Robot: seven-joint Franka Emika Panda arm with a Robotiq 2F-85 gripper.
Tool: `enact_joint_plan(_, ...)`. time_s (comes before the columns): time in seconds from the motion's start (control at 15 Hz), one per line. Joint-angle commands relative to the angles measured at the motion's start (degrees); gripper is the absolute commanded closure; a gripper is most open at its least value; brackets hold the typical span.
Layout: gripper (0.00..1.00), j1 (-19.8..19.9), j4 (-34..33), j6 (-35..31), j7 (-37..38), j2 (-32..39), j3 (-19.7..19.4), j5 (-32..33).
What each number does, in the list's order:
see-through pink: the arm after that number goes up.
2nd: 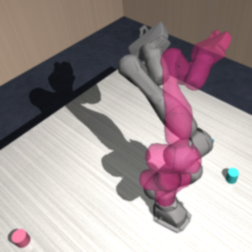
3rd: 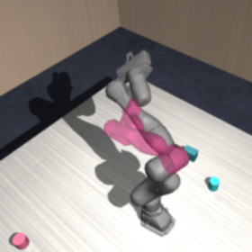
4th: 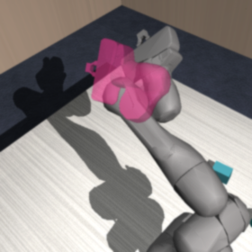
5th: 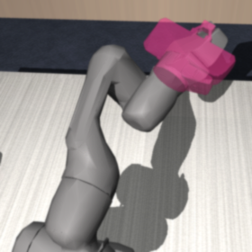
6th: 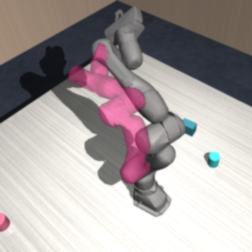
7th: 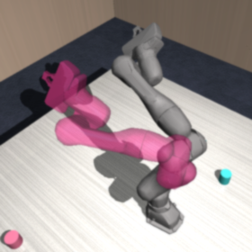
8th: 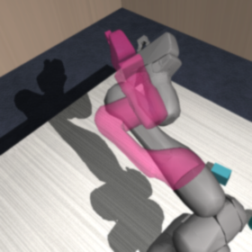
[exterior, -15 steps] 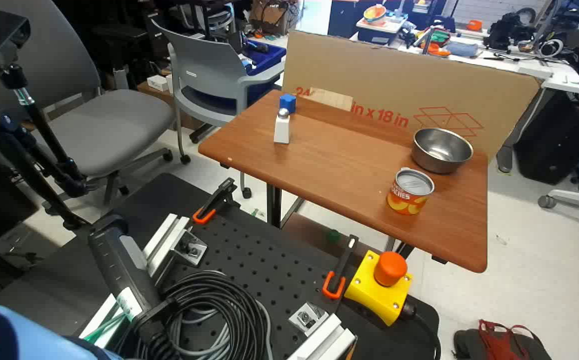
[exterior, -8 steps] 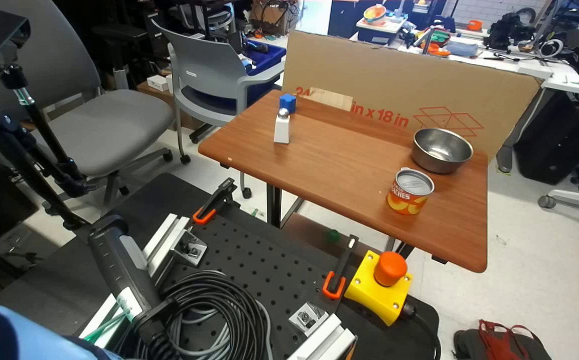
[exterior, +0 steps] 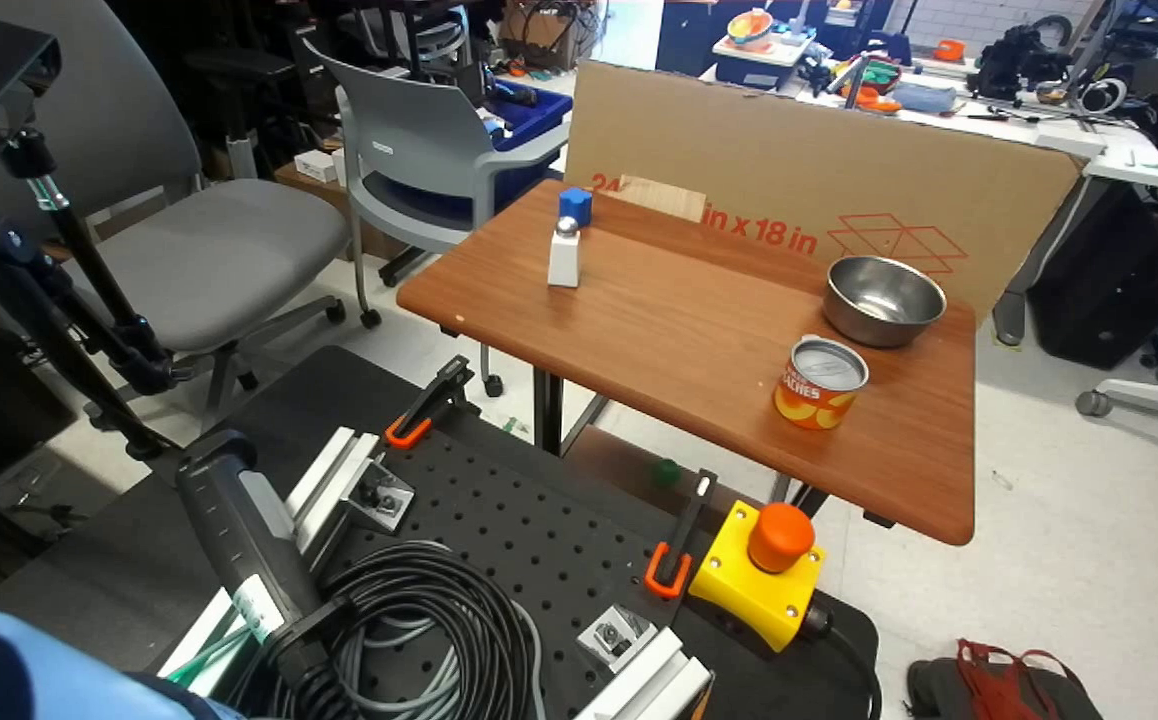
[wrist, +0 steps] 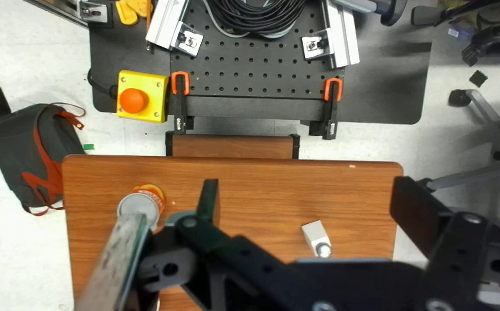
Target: Slide the can to the left
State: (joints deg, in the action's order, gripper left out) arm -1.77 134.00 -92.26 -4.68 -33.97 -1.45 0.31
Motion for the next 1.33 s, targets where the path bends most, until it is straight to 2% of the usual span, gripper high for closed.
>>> enact_joint_plan(0.0, 0.0, 4.24, -0.45, -3.21, -1.57, -0.01, -4.15, 3.31)
enact_joint_plan(0.33, 0.0, 12.79, -2.8, -13.25, -0.97, 7.06, -12.42, 10.06)
enact_joint_plan(0.67, 0.0, 18.27, -7.12, -26.83, 0.64, 23.41, -17.23, 14.3)
enact_joint_plan(0.93, 0.0, 19.38, -12.67, -32.23, 3.5, 36.34, -17.3, 14.03)
enact_joint_plan(1.27, 0.0, 17.37, -15.93, -34.21, 8.3, 45.93, -15.99, 18.32)
